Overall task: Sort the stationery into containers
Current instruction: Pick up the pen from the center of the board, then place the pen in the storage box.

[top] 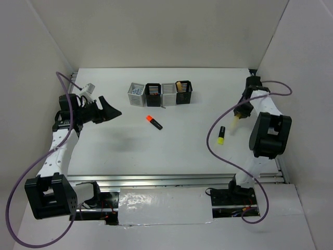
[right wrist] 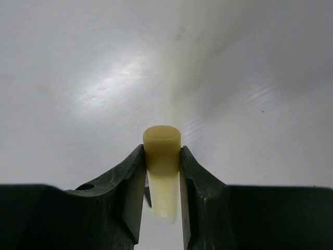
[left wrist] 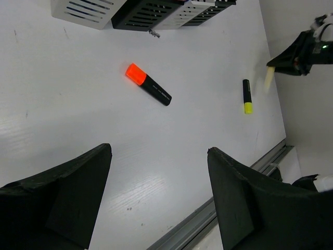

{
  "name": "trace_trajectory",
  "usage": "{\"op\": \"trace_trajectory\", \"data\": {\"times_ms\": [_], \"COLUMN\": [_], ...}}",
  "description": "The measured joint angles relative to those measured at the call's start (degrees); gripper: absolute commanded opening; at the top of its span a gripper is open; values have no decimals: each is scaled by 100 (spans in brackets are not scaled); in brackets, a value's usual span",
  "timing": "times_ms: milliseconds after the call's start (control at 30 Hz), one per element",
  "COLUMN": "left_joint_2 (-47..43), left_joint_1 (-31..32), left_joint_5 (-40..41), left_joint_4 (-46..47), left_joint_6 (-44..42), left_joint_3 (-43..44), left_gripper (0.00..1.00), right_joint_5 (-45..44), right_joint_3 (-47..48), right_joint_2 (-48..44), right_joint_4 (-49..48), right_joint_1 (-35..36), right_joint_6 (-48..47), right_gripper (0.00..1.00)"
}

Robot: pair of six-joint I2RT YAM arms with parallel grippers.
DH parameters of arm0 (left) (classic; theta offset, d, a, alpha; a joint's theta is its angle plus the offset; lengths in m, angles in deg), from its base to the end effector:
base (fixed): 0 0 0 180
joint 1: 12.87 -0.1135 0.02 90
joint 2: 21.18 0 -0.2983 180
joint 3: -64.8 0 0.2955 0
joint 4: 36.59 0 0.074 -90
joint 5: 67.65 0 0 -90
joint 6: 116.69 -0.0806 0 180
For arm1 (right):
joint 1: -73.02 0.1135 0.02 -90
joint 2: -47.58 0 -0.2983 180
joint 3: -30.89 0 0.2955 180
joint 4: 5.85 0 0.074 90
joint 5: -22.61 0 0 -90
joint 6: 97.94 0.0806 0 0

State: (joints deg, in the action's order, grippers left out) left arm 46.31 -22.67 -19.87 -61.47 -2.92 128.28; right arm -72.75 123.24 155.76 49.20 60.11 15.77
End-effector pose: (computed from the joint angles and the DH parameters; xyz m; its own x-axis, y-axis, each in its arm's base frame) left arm 0.3222 0.0007 0.3038 -0.6186 -0.4098 -0.6704 0.2233 0.7264 -0.6500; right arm 0.4349 -0.1074 0.1706 -0.7418 0.5808 -0.3354 0.6013 0.7974 0.0509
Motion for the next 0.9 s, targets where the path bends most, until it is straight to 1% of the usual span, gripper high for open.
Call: {"op": "trace_trajectory", "data": {"times_ms": [100, 200, 267, 333, 433, 500, 567, 700, 800, 900], "left_joint_2": [-74, -151, -175, -177, -184, -199, -201, -201, -201, -195], "left_joint_1": [0, 0, 0, -2, -20, -28, -48, -105, -157, -212], "left_joint_5": [-2, -9, -76, -205, -374, -442, -483, -557, -614, -675], "left_joint_4": [-79, -66, -15, 61, 146, 177, 225, 352, 426, 415], "left_joint_6": [-46, -96, -94, -94, -103, -107, -105, -96, -107, -142], "left_joint_3": [31, 42, 42, 42, 42, 42, 39, 33, 15, 0], "left_gripper": [87, 88, 89, 89, 89, 89, 89, 89, 91, 91], "right_joint_5": [24, 140, 330, 476, 662, 730, 728, 603, 420, 293], "right_joint_3": [308, 487, 479, 411, 361, 494, 881, 1611, 1729, 1729], "right_joint_2": [-695, -1508, -2037, -2417, -2590, -2380, -2009, -776, -149, 258], "right_joint_4": [-72, -581, -1104, -1827, -2859, -3331, -3635, -4072, -4301, -4380], "right_joint_1": [254, 682, 1084, 1493, 2094, 2387, 2555, 2850, 3023, 3176], "right_joint_6": [-343, -678, -905, -1139, -1447, -1580, -1624, -1659, -1738, -1779], "right_gripper": [0, 0, 0, 0, 0, 0, 0, 0, 0, 0]}}
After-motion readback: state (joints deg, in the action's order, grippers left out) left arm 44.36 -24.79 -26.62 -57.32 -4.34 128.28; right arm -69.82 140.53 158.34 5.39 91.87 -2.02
